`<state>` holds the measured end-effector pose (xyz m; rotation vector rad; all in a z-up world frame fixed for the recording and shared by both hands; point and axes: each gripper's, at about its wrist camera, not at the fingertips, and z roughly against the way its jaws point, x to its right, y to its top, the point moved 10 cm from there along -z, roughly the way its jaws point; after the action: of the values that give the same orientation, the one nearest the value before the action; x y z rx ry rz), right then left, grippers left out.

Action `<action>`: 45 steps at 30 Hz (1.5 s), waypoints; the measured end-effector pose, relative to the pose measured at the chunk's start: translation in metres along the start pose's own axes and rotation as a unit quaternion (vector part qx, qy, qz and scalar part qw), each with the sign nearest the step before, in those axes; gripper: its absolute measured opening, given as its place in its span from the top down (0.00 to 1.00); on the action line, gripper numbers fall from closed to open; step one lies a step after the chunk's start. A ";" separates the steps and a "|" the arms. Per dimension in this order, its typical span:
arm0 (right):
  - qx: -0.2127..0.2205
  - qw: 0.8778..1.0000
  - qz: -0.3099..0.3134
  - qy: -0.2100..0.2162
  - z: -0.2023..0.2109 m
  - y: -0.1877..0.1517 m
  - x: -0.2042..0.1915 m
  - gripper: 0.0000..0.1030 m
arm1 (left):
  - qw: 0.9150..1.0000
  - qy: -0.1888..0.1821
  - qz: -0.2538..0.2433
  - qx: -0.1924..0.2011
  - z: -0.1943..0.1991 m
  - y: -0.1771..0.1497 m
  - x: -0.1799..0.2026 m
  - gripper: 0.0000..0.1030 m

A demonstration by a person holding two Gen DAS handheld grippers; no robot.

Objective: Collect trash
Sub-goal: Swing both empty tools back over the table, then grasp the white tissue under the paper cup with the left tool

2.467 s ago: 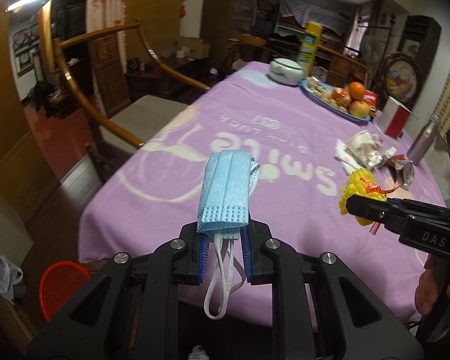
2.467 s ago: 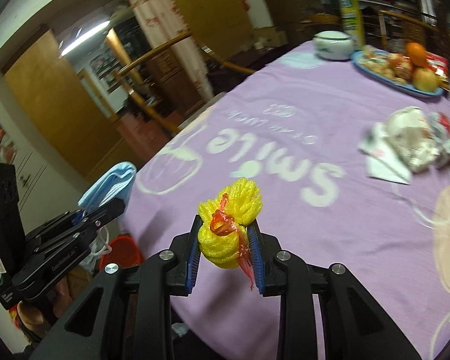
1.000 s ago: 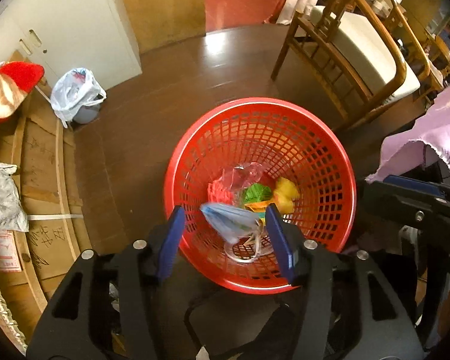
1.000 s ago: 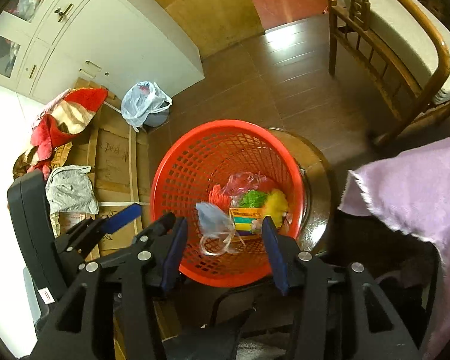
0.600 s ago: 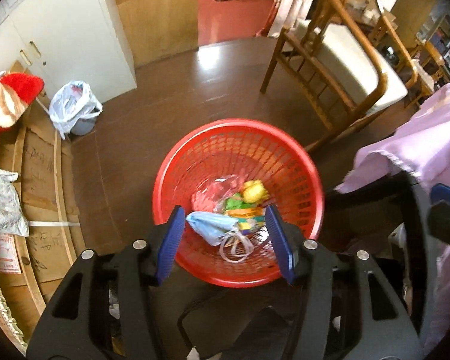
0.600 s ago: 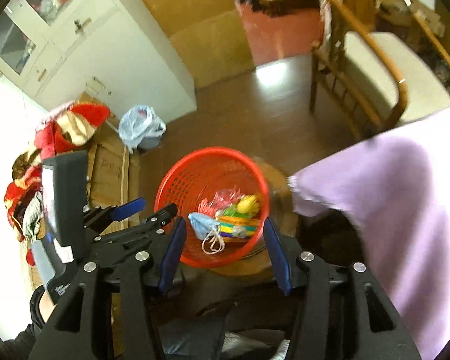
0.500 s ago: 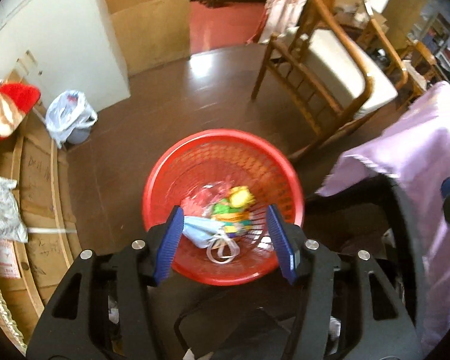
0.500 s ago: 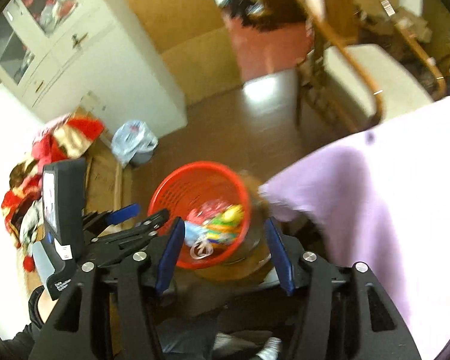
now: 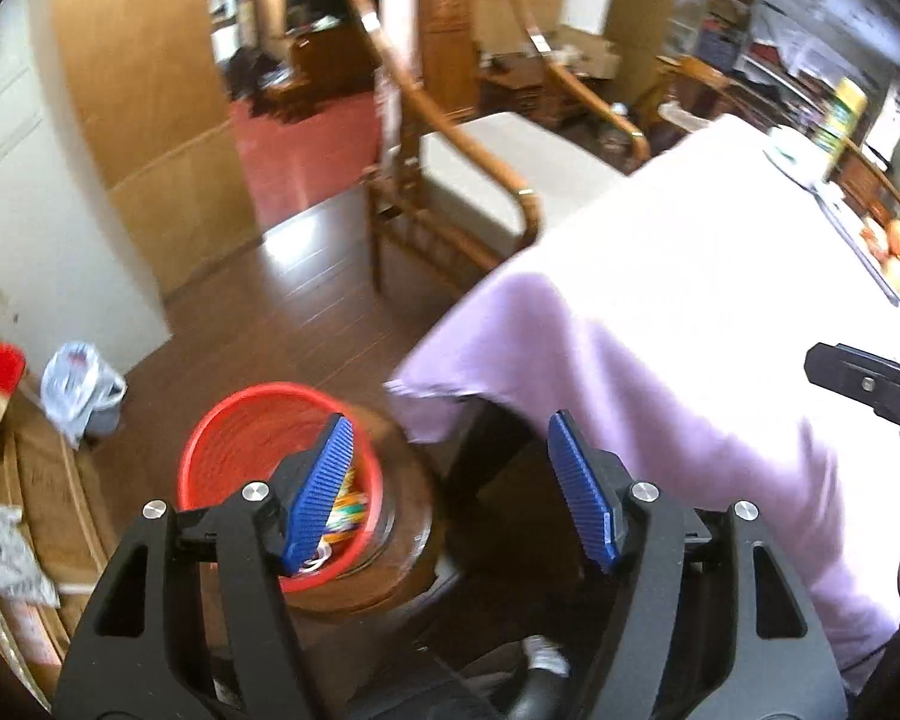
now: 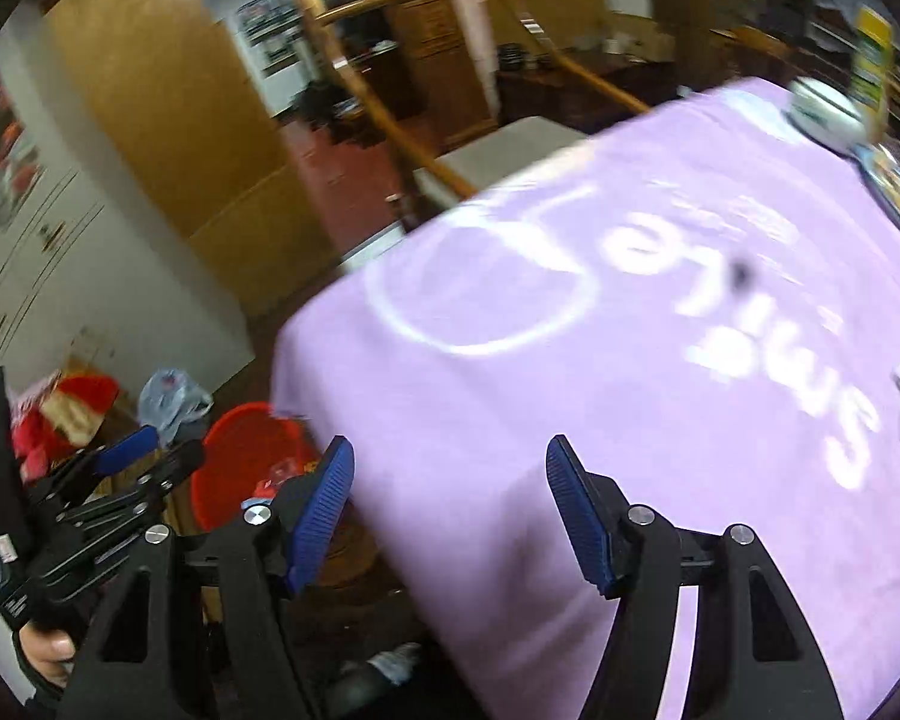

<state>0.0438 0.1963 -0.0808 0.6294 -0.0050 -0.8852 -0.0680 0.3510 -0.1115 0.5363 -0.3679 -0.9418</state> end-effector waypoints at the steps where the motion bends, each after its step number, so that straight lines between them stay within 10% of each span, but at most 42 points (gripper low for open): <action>1: 0.003 1.000 -0.007 -0.003 0.004 -0.001 0.009 0.36 | 1.000 -0.005 -0.009 0.002 0.001 0.002 0.012 0.34; 21: 0.073 0.978 -0.157 -0.119 0.087 -0.029 0.222 0.35 | 0.984 -0.073 -0.161 0.024 0.006 0.019 0.218 0.33; 45: 0.086 0.959 -0.220 -0.160 0.108 -0.032 0.324 0.32 | 0.963 -0.090 -0.253 0.034 -0.010 0.044 0.353 0.31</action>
<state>0.2022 -0.1080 -0.0896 0.6538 -0.2431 -1.4239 0.1571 0.0791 -0.0704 0.6228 -0.4382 -1.4824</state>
